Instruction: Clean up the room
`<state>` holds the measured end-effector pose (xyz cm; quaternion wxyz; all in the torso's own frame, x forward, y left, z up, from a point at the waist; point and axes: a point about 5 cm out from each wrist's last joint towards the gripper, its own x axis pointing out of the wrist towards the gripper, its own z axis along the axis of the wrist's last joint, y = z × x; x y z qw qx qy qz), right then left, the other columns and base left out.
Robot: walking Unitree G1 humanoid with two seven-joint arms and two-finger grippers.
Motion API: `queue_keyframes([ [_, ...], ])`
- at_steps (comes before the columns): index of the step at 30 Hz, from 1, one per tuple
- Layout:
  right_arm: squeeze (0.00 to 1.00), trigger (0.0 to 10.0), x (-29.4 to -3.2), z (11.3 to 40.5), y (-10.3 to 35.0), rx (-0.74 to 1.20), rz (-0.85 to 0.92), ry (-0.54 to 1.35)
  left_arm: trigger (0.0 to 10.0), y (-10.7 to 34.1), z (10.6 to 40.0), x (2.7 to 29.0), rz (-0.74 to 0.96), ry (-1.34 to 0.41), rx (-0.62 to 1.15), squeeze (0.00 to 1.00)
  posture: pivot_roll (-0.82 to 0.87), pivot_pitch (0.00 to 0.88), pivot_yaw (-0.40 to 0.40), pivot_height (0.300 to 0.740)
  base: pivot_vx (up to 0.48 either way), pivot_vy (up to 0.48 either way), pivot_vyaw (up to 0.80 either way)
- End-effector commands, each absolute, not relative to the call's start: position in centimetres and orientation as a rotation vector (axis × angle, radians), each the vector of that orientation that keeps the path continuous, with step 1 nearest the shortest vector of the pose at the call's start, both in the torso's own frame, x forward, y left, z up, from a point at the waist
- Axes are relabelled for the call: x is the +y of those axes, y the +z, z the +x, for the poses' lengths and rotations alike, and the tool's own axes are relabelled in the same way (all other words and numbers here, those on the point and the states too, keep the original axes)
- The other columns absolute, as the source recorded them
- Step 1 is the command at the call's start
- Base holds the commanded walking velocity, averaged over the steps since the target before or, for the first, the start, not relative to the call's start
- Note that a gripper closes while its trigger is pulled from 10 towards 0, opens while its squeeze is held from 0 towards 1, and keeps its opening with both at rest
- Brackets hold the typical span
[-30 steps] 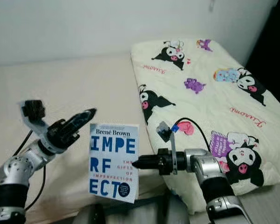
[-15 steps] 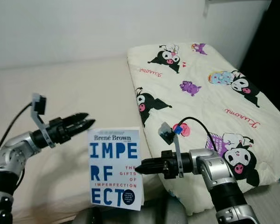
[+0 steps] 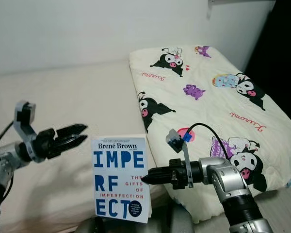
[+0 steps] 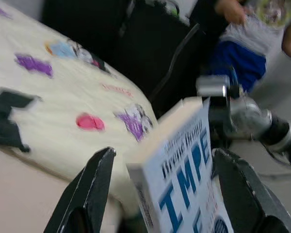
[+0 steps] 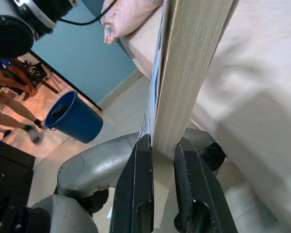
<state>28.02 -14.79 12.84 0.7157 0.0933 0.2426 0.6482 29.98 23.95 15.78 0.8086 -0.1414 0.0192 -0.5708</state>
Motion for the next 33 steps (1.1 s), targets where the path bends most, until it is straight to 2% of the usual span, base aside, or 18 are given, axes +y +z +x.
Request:
queue_keyframes([
  [1,0.0,0.0,-14.5,28.0,13.5,0.494,0.217,1.458,10.0,15.4,29.8,23.5,-0.275,-1.238,0.059,0.0,-0.14,0.042,-0.006,0.581,0.0,0.0,0.0],
  [6,0.0,0.0,-14.5,27.9,13.8,0.489,0.218,1.467,10.0,14.4,30.8,22.7,-0.224,-1.153,0.07,0.0,-0.14,0.029,-0.007,0.581,0.0,0.0,0.0],
  [12,0.0,0.0,-14.3,27.8,13.6,0.493,0.222,1.471,10.0,13.9,30.6,22.3,-0.24,-1.177,0.093,0.0,-0.14,0.009,-0.005,0.581,0.0,0.0,0.0],
  [13,0.0,0.0,-14.2,27.7,13.6,0.494,0.222,1.473,9.1,13.8,30.2,22.0,-0.264,-1.23,0.108,0.0,-0.14,0.006,-0.003,0.581,0.0,0.0,0.0],
  [15,0.0,0.0,-14.1,27.7,13.6,0.494,0.222,1.474,0.0,13.9,30.0,21.8,-0.287,-1.269,0.116,0.0,-0.14,0.006,-0.001,0.581,0.0,0.0,0.0],
  [21,0.0,0.0,-14.1,27.9,13.7,0.488,0.218,1.467,0.0,14.1,28.9,21.8,-0.327,-1.383,0.142,0.0,-0.13,0.015,0.003,0.581,0.0,0.0,0.0],
  [33,0.0,0.0,-14.0,27.9,13.4,0.495,0.218,1.459,0.0,13.7,28.8,21.6,-0.322,-1.361,0.143,0.0,-0.13,0.028,-0.004,0.581,0.0,0.0,0.0],
])
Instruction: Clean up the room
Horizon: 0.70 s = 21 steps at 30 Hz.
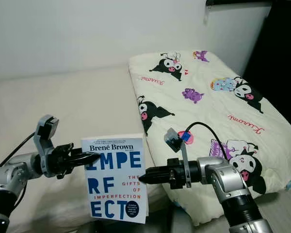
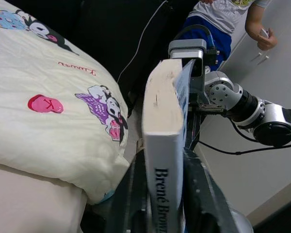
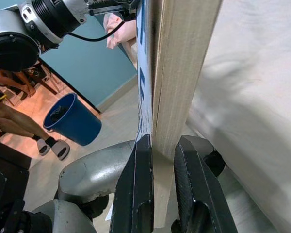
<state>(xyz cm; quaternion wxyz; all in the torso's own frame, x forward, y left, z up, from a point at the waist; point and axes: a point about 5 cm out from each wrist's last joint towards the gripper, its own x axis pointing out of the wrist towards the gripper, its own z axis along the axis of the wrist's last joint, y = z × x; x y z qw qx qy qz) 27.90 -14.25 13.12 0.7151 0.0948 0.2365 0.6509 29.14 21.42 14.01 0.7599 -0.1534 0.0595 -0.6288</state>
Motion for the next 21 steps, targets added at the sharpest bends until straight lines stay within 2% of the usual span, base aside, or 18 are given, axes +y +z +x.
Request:
queue_keyframes([
  [1,0.0,0.0,-14.0,27.9,13.5,0.495,0.217,1.459,0.0,13.8,28.8,21.5,-0.321,-1.362,0.142,0.0,-0.13,0.031,-0.005,0.581,0.0,0.0,0.0],
  [10,0.0,0.0,-14.1,28.3,13.4,0.472,0.204,1.425,0.0,14.0,28.9,21.3,-0.327,-1.357,0.125,0.0,-0.13,0.032,-0.006,0.581,0.0,0.0,0.0],
  [11,0.0,4.1,-14.1,28.7,13.5,0.449,0.19,1.395,0.0,14.1,29.0,21.2,-0.335,-1.353,0.109,0.0,-0.13,0.033,-0.005,0.581,0.0,0.0,0.0],
  [12,0.0,4.1,-14.1,28.7,13.5,0.449,0.19,1.395,0.0,14.1,29.0,21.2,-0.335,-1.353,0.109,0.0,-0.13,0.033,-0.005,0.581,0.0,0.0,0.0],
  [13,0.0,10.0,-14.1,29.1,13.7,0.415,0.2,1.363,0.0,14.3,29.1,21.1,-0.346,-1.347,0.086,0.0,-0.13,0.034,-0.006,0.581,0.0,0.0,0.0],
  [14,0.0,10.0,-14.1,29.1,13.7,0.415,0.2,1.363,0.0,14.3,29.1,21.1,-0.346,-1.347,0.086,0.0,-0.13,0.034,-0.006,0.581,0.0,0.0,0.0],
  [15,0.35,10.0,-14.1,29.7,14.1,0.367,0.219,1.33,0.0,14.7,29.3,21.0,-0.361,-1.331,0.051,0.0,-0.12,0.035,-0.005,0.581,0.0,0.0,0.0],
  [16,0.35,10.0,-14.1,29.7,14.1,0.367,0.219,1.33,0.0,14.7,29.3,21.0,-0.361,-1.331,0.051,0.0,-0.12,0.035,-0.005,0.581,0.0,0.0,0.0],
  [17,1.0,10.0,-14.2,30.2,14.5,0.322,0.246,1.294,0.0,15.1,29.7,21.0,-0.381,-1.301,0.004,0.0,-0.12,0.037,-0.005,0.581,0.0,0.0,0.0],
  [21,1.0,10.0,-14.6,31.2,15.2,0.244,0.283,1.201,0.0,16.2,30.8,21.3,-0.42,-1.198,-0.099,0.0,-0.12,0.038,-0.005,0.581,0.0,0.0,0.0],
])
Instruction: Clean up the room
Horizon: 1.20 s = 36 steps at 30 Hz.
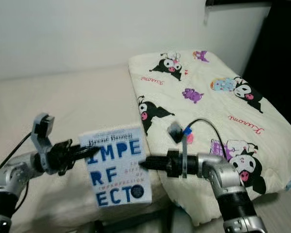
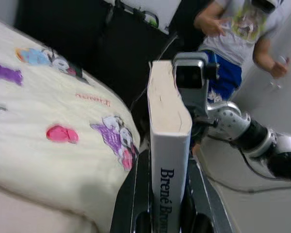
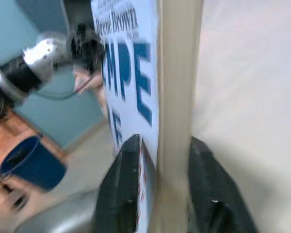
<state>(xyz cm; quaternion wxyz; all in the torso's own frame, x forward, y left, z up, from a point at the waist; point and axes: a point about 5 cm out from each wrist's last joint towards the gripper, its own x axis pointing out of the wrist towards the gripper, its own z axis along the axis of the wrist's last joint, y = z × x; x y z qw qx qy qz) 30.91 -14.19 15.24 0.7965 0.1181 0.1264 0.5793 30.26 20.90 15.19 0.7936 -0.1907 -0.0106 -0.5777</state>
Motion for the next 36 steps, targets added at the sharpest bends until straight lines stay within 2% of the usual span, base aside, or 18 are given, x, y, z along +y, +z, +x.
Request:
queue_keyframes([
  [1,1.0,10.0,-14.6,31.2,15.2,0.244,0.283,1.201,0.0,16.2,30.8,21.3,-0.42,-1.198,-0.099,0.0,-0.12,0.038,-0.005,0.581,0.0,0.0,0.0],
  [3,1.0,10.0,-15.4,32.5,15.7,0.158,0.306,1.047,0.0,17.5,32.0,22.1,-0.459,-1.061,-0.211,0.0,-0.13,0.041,-0.003,0.581,0.0,0.0,0.0],
  [5,1.0,10.0,-15.7,32.9,15.9,0.13,0.32,0.997,0.0,17.8,32.3,22.4,-0.474,-1.021,-0.242,0.0,-0.13,0.041,-0.002,0.581,0.0,0.0,0.0],
  [7,1.0,10.0,-16.6,33.8,16.9,0.013,0.416,0.871,0.0,18.9,33.5,23.3,-0.532,-0.852,-0.339,0.0,-0.13,0.045,0.0,0.581,0.0,0.0,0.0],
  [9,1.0,10.0,-16.8,33.9,17.1,-0.014,0.441,0.843,0.0,19.2,33.8,23.5,-0.549,-0.811,-0.36,0.0,-0.13,0.045,0.0,0.581,0.0,0.0,0.0],
  [11,1.0,10.0,-17.3,34.1,17.5,-0.097,0.561,0.763,0.0,20.3,34.3,23.8,-0.639,-0.732,-0.46,0.0,-0.13,0.047,0.001,0.581,0.0,0.0,0.0],
  [16,1.0,10.0,-17.3,33.9,17.5,-0.161,0.686,0.719,0.0,21.9,34.2,23.1,-0.723,-0.732,-0.573,0.0,-0.13,0.053,0.003,0.581,0.0,0.0,0.0],
  [21,1.0,10.0,-15.4,32.8,17.5,-0.187,0.781,0.823,0.0,23.4,34.1,21.3,-0.771,-0.769,-0.638,0.0,-0.14,0.058,0.003,0.581,0.0,0.0,0.0],
  [22,0.97,10.0,-14.9,32.7,17.4,-0.18,0.801,0.845,0.0,23.7,34.2,20.7,-0.78,-0.776,-0.648,0.0,-0.14,0.058,0.003,0.581,0.0,0.0,0.0],
  [23,0.38,10.0,-14.3,32.5,17.3,-0.17,0.82,0.865,0.0,24.0,34.1,20.0,-0.796,-0.793,-0.657,0.0,-0.14,0.058,0.003,0.581,0.0,0.0,0.0],
  [24,0.38,10.0,-14.3,32.5,17.3,-0.17,0.82,0.865,0.0,24.0,34.1,20.0,-0.796,-0.793,-0.657,0.0,-0.14,0.058,0.003,0.581,0.0,0.0,0.0],
  [25,0.0,10.0,-13.8,32.5,17.2,-0.158,0.838,0.875,0.0,24.2,34.1,19.2,-0.806,-0.815,-0.658,0.0,-0.13,0.059,0.003,0.581,0.0,0.0,0.0],
  [30,0.0,10.0,-12.8,32.5,17.1,-0.137,0.856,0.897,0.0,24.0,33.8,17.7,-0.814,-0.86,-0.637,0.0,-0.13,0.06,0.006,0.581,0.0,0.0,0.0],
  [33,0.0,10.0,-12.0,32.5,17.0,-0.119,0.88,0.899,0.0,23.7,33.0,15.9,-0.84,-0.926,-0.612,0.0,-0.13,0.06,0.004,0.581,0.0,0.0,0.0],
  [36,0.0,10.0,-12.1,32.7,16.9,-0.114,0.884,0.885,0.0,23.9,32.7,15.6,-0.849,-0.947,-0.615,0.0,-0.13,0.06,0.004,0.581,0.0,0.0,0.0],
])
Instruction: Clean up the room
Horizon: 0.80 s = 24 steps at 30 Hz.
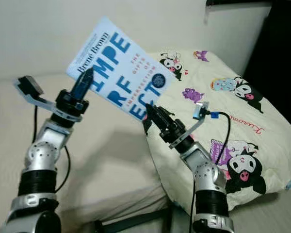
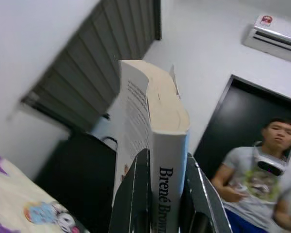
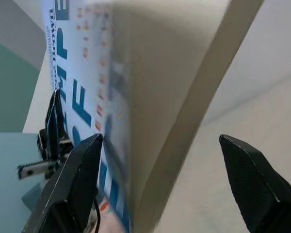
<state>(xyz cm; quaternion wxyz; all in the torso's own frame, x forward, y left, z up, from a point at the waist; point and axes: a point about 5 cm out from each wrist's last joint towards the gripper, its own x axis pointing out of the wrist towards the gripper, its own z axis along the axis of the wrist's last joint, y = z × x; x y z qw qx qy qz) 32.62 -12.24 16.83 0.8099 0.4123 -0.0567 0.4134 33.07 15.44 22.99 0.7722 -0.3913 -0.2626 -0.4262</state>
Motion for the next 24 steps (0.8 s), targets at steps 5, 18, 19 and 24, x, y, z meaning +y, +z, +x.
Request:
queue_keyframes([
  [5,0.0,10.0,-12.5,33.0,17.0,-0.108,0.905,0.838,0.0,24.7,31.8,15.0,-0.872,-1.021,-0.638,0.0,-0.13,0.062,0.003,0.581,0.0,0.0,0.0],
  [18,0.0,10.0,-13.0,32.5,17.6,-0.154,0.98,0.878,0.0,25.0,31.0,15.7,-0.86,-1.049,-0.643,0.0,-0.13,0.072,0.006,0.581,0.0,0.0,0.0],
  [19,0.0,10.0,-13.0,32.5,17.6,-0.154,0.98,0.878,0.0,25.0,31.0,15.7,-0.86,-1.049,-0.643,0.0,-0.13,0.072,0.006,0.581,0.0,0.0,0.0],
  [24,0.0,0.0,-13.0,31.1,18.5,-0.196,1.019,1.014,0.0,24.8,31.0,15.9,-0.843,-1.05,-0.625,0.0,-0.13,0.073,0.006,0.581,0.0,0.0,0.0],
])
